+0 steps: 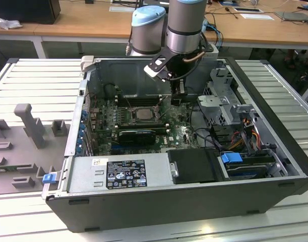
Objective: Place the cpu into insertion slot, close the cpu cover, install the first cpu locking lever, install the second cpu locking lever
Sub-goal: 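Close the cpu cover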
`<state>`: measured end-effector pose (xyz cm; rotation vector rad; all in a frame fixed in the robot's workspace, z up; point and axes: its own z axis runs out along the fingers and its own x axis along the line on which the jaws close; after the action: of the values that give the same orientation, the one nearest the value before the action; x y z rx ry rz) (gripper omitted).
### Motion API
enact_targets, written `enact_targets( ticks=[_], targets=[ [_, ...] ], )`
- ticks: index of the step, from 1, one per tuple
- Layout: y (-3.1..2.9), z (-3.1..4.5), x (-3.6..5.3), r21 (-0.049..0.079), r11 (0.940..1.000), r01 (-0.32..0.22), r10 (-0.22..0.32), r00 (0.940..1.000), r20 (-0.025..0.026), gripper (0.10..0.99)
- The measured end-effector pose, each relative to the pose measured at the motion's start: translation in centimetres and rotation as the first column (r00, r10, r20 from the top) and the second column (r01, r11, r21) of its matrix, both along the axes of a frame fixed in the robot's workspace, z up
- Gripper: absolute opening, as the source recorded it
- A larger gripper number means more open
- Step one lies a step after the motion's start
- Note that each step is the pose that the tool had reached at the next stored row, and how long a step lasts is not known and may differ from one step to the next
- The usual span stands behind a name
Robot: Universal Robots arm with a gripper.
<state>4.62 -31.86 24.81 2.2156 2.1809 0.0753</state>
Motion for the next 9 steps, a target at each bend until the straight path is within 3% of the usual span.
enact_targets(
  ticks=[9],
  targets=[
    [0.00, 0.00, -0.26, 0.000, 1.0000, 0.000, 0.000, 1.0000, 0.0000, 0.106]
  ],
)
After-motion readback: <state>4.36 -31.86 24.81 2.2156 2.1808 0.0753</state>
